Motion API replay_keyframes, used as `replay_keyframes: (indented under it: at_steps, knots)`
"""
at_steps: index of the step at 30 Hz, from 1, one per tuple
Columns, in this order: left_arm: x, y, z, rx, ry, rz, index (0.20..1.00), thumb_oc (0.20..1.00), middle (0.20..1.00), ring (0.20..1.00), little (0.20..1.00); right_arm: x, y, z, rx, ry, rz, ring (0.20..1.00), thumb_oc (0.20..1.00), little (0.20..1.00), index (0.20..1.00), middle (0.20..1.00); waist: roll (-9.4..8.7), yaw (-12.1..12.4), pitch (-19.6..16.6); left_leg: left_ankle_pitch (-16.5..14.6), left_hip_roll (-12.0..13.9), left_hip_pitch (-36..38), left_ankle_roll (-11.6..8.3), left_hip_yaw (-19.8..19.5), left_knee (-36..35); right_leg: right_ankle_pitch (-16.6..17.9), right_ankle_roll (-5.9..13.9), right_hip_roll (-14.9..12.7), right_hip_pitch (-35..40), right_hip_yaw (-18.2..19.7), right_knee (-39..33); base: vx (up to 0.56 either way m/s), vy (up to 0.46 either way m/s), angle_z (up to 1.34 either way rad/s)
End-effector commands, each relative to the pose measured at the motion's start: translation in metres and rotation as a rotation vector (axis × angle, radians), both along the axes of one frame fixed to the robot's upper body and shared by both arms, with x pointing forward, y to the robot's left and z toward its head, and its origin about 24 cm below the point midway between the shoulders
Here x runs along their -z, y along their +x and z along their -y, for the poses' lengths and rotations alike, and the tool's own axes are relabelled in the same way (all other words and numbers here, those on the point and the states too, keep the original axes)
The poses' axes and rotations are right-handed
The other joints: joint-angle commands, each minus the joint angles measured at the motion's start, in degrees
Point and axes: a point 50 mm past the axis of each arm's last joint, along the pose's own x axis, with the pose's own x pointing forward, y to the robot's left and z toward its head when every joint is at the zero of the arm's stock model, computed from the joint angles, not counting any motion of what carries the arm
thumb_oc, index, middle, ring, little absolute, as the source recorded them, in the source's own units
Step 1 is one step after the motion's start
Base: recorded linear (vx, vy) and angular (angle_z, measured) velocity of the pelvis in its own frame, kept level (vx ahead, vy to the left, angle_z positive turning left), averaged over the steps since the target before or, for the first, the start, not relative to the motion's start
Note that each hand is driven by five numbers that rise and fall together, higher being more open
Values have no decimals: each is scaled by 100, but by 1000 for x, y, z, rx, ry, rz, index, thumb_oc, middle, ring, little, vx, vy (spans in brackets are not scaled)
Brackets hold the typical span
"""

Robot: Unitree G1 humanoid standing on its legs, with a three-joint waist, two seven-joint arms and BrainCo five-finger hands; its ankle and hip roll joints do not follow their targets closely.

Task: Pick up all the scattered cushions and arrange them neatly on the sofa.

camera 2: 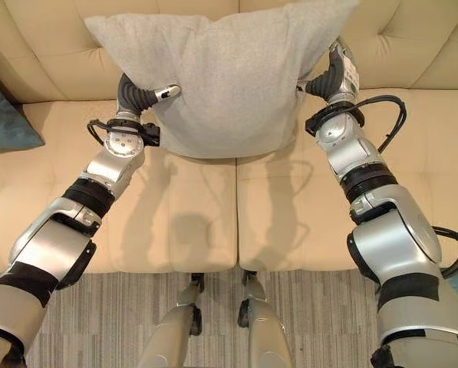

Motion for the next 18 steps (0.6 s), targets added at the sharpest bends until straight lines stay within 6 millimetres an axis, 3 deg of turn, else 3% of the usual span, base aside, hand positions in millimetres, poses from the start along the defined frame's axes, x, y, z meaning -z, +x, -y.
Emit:
replay_keyframes:
  at_steps: [1,2,11,14,18]
  knots:
    - [-63,-4,0,17,-7,184,1000,1000,1000,1000,1000,-32,0,-12,-41,25,75,1000,1000,1000,1000,1000,-309,122,-199,-238,-127,102,-493,380,-9,-476,767,-250,197,247,99,0,0,0]
    - [-63,-3,-17,-30,-18,171,1000,1000,1000,1000,1000,-31,0,-2,-13,35,66,1000,1000,1000,1000,1000,-324,130,-259,-245,-123,136,-499,378,-9,-479,774,-239,237,246,90,0,0,0]
    - [-48,-12,-91,-192,-43,123,1000,1000,1000,1000,1000,-22,-18,64,138,114,56,1000,1000,1000,1000,1000,-368,125,-448,-291,-88,245,-493,415,-9,-493,789,-224,369,237,51,-2,0,1]
    - [-39,-18,-107,-216,-26,116,1000,1000,1000,1000,1000,-16,-25,78,155,108,55,1000,1000,1000,1000,1000,-396,119,-486,-309,-75,292,-486,422,-9,-504,787,-220,416,242,41,-10,-3,0]
    - [-19,-32,-113,-187,40,124,1000,1000,1000,1000,1000,9,-37,90,132,87,30,1000,1000,1000,1000,1000,-407,101,-521,-329,-45,394,-478,461,-9,-522,788,-216,530,250,26,-9,-2,0]
